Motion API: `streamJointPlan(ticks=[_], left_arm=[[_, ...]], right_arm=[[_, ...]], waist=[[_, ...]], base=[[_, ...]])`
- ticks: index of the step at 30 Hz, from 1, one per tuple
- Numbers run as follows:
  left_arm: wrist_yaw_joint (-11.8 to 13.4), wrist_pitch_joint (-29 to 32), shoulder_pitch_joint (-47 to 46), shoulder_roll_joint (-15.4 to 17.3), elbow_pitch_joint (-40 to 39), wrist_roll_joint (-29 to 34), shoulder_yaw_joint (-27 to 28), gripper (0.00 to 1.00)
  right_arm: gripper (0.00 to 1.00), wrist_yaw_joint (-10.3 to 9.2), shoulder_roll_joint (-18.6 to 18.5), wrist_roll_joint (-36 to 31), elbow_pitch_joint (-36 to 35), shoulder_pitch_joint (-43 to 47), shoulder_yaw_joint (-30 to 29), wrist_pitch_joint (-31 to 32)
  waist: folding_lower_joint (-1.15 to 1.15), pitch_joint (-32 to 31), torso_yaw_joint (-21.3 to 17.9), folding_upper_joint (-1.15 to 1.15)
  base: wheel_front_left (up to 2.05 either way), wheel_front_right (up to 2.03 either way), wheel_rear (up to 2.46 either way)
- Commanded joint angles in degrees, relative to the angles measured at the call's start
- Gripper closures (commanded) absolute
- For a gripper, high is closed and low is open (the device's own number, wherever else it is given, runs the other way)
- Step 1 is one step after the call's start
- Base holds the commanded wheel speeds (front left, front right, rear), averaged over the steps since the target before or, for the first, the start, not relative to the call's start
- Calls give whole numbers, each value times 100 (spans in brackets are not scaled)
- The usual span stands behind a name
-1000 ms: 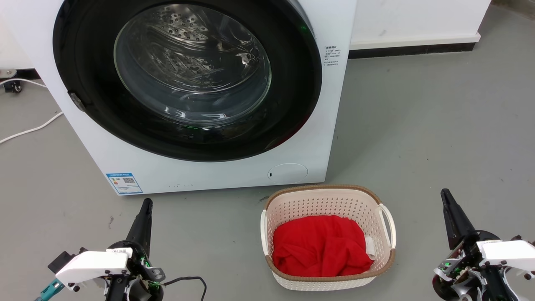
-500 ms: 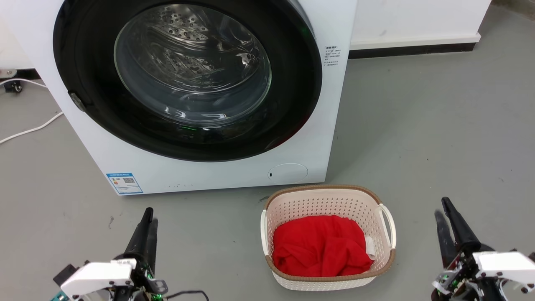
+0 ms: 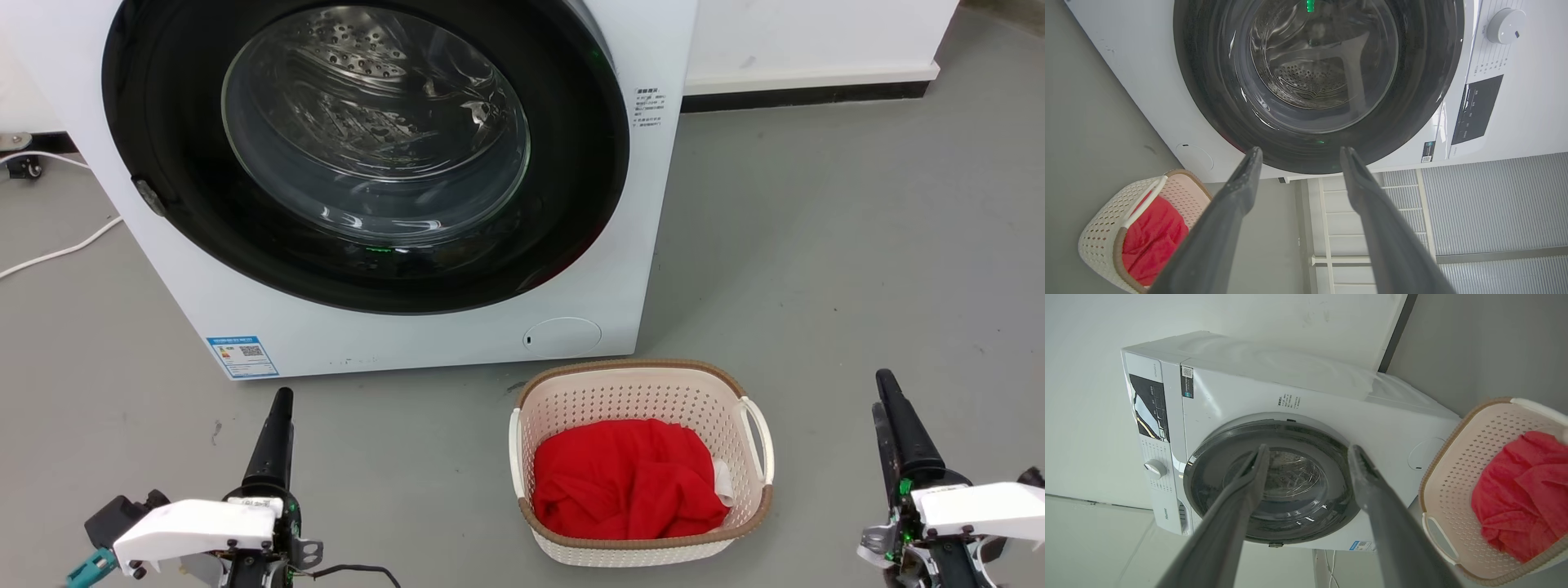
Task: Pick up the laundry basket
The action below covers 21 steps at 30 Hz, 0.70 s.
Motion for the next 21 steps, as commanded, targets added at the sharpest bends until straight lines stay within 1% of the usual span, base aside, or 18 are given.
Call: streamJointPlan(ticks=[1, 11, 21], left_arm=[[50, -76, -90, 20, -185, 321, -33, 0], [308, -320, -22, 24, -418, 1591, -229, 0], [414, -538, 45, 27, -575, 2581, -373, 0]], right_arm=[[0, 0, -12, -377, -221, -31, 21, -73], [0, 0, -13, -1877, -573, 109, 165, -318], [0, 0, -15, -2993, -731, 228, 255, -539]], waist=[[0, 3, -1, 0], [0, 9, -4, 0], [0, 3, -14, 0]], base=[[0, 0, 0], [0, 0, 0], [0, 0, 0]])
